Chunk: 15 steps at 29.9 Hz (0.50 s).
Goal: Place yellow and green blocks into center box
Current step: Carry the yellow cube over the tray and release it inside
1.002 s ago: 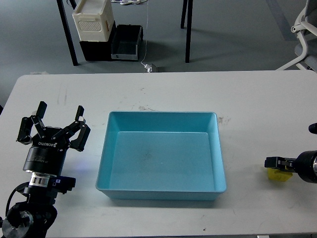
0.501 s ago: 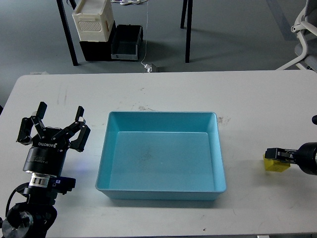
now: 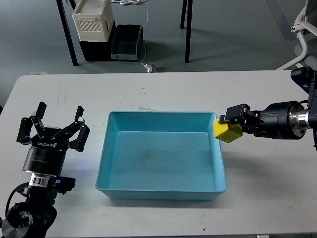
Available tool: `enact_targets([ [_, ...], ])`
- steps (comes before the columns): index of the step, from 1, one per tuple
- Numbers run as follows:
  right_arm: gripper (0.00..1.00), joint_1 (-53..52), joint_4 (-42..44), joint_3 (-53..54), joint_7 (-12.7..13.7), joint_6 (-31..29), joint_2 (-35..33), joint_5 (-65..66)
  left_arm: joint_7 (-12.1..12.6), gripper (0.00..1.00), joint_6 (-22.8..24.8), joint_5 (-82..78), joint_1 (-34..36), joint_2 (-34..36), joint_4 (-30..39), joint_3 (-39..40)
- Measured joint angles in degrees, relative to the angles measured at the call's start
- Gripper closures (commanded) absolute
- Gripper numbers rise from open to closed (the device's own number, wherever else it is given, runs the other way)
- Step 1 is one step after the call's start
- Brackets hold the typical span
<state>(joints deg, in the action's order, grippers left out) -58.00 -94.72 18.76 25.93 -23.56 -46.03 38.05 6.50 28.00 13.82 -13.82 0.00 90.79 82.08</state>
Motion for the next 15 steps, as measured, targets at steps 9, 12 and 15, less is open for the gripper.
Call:
enact_targets([
  [9, 0.96, -10.0, 3.8, -11.7, 0.0, 0.0, 11.1, -0.1, 0.0, 0.0, 0.0, 0.0, 0.0, 0.0, 0.0, -0.1],
  [12, 0.9, -11.1, 6.2, -14.3, 0.2, 0.1, 15.3, 0.4, 0.0, 0.0, 0.0, 0.0, 0.0, 0.0, 0.0, 0.0],
  [15, 0.58, -11.1, 9.2, -16.3, 0.4, 0.5, 18.9, 1.9, 0.0, 0.0, 0.0, 0.0, 0.0, 0.0, 0.0, 0.0],
])
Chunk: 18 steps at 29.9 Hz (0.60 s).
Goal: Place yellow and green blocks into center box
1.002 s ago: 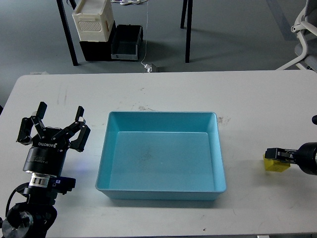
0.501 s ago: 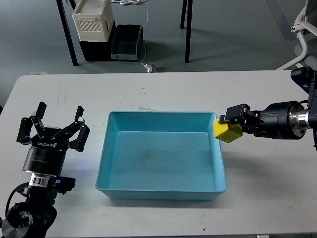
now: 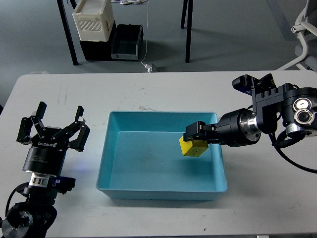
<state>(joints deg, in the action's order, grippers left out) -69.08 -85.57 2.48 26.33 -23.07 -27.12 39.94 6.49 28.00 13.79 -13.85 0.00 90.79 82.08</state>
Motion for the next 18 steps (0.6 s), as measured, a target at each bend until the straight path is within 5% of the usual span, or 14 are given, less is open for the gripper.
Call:
enact_targets([
  [3, 0.3, 0.4, 2.0, -1.1, 0.0, 1.0, 2.4, 1.5, 0.0, 0.0, 0.0, 0.0, -0.1, 0.0, 0.0, 0.1],
  [6, 0.14, 0.6, 2.7, -1.6, 0.0, 2.6, 3.3, 1.7, 0.0, 0.0, 0.0, 0.0, -0.1, 0.0, 0.0, 0.1],
  [18, 0.03, 0.1, 3.0, -0.2, -0.3, 5.4, 2.2, -5.7, 0.0, 0.0, 0.0, 0.1, -0.1, 0.0, 0.0, 0.0],
])
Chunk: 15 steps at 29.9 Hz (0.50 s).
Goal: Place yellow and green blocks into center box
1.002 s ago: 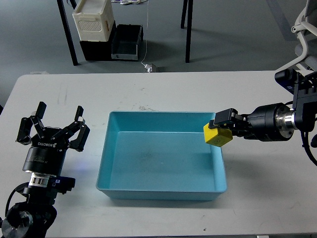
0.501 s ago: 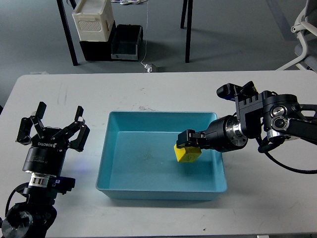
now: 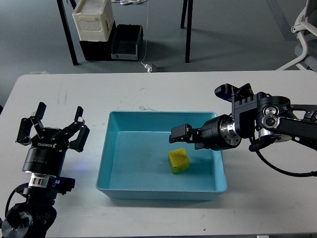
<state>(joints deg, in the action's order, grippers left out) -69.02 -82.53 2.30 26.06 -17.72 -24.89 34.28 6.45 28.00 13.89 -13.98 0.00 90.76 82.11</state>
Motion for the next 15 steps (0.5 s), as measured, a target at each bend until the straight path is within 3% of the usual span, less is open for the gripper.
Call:
enact_targets([
  [7, 0.03, -0.4, 0.2, 5.8, -0.6, 8.3, -4.0, -7.8, 0.2, 0.0, 0.0, 0.0, 0.3, 0.0, -0.6, -0.1],
  [15, 0.03, 0.5, -0.2, 13.1, -4.1, 9.4, -10.8, -17.5, 0.2, 0.0, 0.0, -0.1, 1.1, 0.0, -0.8, -0.1],
])
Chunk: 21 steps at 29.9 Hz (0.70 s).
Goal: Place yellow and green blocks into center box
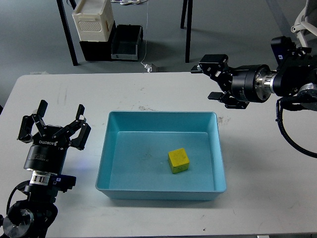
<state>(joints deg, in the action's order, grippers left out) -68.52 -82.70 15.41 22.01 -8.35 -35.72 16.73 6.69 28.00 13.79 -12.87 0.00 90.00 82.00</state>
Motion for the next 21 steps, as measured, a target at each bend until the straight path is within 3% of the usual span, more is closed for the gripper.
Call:
enact_targets([
  [6, 0.02, 1.8, 0.4, 7.9, -1.6, -1.9, -3.6, -14.8, -0.1, 0.0, 0.0, 0.0, -0.5, 0.0, 0.0, 0.0],
  [13, 0.02, 7.1, 4.0, 17.1, -8.6, -7.0, -7.5, -25.5, -0.2, 0.0, 0.0, 0.1, -0.4, 0.0, 0.0, 0.6],
  [21, 0.0, 8.2, 7.1, 18.3, -9.5, -7.9, -7.6, -25.6, -0.2, 0.0, 0.0, 0.1, -0.1, 0.0, 0.0, 0.5],
])
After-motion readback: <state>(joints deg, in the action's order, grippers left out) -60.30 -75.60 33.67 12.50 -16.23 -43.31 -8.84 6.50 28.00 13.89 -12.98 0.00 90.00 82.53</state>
